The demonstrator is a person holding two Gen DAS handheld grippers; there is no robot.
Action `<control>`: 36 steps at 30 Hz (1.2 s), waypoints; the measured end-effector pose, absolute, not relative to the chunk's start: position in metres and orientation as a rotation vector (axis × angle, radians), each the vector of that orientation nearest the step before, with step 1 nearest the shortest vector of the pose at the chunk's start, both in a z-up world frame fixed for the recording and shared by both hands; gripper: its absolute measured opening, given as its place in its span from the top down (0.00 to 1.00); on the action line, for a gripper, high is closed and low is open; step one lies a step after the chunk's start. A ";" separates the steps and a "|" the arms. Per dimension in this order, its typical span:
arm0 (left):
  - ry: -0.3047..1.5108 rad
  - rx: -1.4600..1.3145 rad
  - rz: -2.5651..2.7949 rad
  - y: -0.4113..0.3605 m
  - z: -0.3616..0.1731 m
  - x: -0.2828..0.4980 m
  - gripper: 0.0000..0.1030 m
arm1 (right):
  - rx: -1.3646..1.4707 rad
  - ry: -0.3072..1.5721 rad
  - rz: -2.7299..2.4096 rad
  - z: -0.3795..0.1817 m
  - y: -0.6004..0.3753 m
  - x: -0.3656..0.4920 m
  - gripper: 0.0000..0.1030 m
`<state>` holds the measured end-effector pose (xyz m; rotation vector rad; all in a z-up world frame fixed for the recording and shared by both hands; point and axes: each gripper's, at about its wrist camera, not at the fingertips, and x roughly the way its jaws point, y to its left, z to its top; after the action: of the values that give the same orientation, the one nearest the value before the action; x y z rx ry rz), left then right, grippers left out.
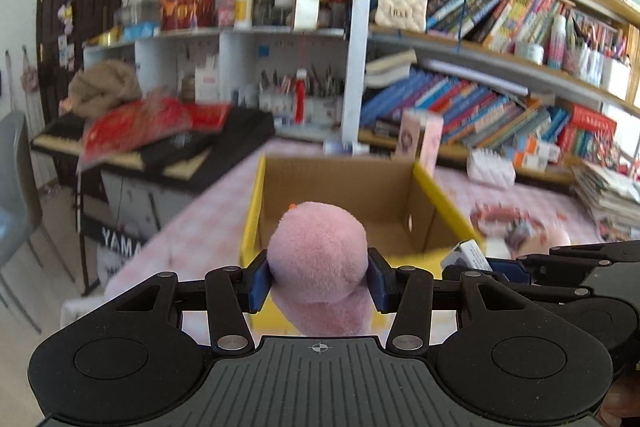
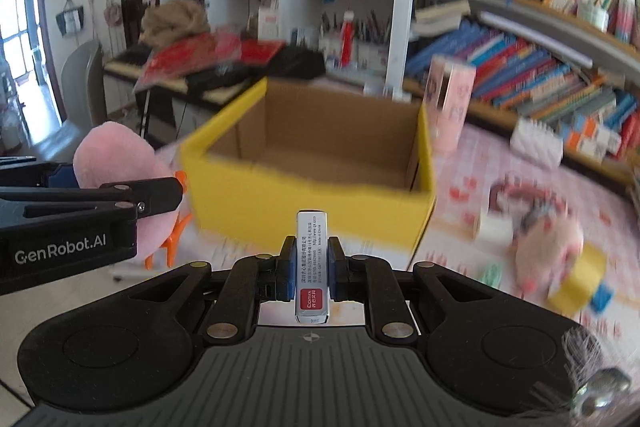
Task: Organize objects
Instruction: 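Carry the chick and medicine box with both tools over the yellow box, then open both tools to drop the chick and medicine box into the box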
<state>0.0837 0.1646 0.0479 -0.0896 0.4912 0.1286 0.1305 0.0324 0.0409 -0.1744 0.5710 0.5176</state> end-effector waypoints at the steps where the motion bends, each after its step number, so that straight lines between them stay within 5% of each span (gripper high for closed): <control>1: 0.482 -0.087 0.135 0.164 0.051 0.095 0.55 | -0.168 0.555 0.519 0.046 0.033 0.142 0.87; 7: 0.532 -0.054 0.176 0.162 0.042 0.164 0.55 | -0.184 0.512 0.519 0.054 0.041 0.214 0.87; 18: 0.783 -0.027 0.230 0.170 -0.016 0.251 0.55 | -0.422 0.700 0.572 -0.006 0.084 0.321 0.86; 36: 0.824 0.125 0.205 0.164 -0.027 0.275 0.50 | -0.682 0.903 0.650 -0.031 0.114 0.348 0.87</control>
<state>0.2746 0.1642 -0.0268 0.1247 0.8239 0.2046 0.3483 0.1137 -0.0313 -0.6819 0.9025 0.6496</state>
